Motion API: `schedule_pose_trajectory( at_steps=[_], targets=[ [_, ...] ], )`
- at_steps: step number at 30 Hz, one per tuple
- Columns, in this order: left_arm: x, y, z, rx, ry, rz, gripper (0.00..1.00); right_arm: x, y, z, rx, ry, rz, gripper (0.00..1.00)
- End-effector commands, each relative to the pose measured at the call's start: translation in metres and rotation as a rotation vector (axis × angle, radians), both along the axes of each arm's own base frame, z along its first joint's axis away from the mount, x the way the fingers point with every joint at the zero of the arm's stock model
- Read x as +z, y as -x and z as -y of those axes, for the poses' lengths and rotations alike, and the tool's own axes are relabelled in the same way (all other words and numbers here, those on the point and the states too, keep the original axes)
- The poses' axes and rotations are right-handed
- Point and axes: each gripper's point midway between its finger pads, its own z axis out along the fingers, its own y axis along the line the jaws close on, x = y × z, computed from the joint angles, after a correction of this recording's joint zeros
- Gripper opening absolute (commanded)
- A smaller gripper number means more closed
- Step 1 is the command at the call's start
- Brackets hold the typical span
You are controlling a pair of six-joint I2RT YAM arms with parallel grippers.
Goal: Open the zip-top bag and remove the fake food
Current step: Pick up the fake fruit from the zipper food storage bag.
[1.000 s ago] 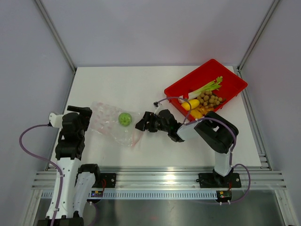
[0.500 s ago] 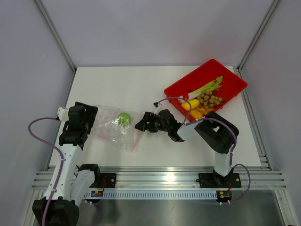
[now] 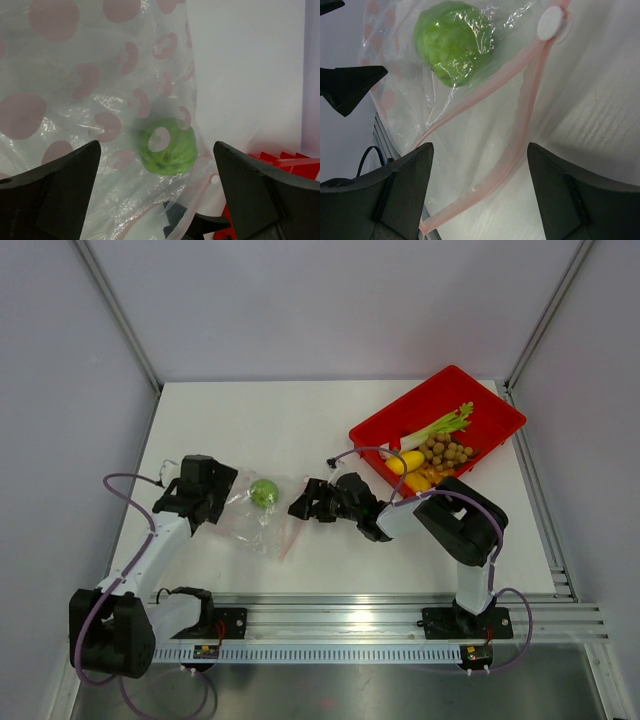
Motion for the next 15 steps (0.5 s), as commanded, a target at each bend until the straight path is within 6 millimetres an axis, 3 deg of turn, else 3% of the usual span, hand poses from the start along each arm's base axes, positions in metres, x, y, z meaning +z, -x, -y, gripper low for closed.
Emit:
schedule_pose_trajectory(
  at_steps=[1,15],
  targets=[
    [0.008,-0.017,0.006,-0.006,0.024,0.044,0.99,0.032,-0.004,-0.009,0.007,-0.054,0.074,0.83],
    [-0.057,-0.023,0.028,-0.069,0.133,-0.133,0.99,0.031,-0.002,-0.011,0.016,-0.058,0.068,0.84]
  ],
)
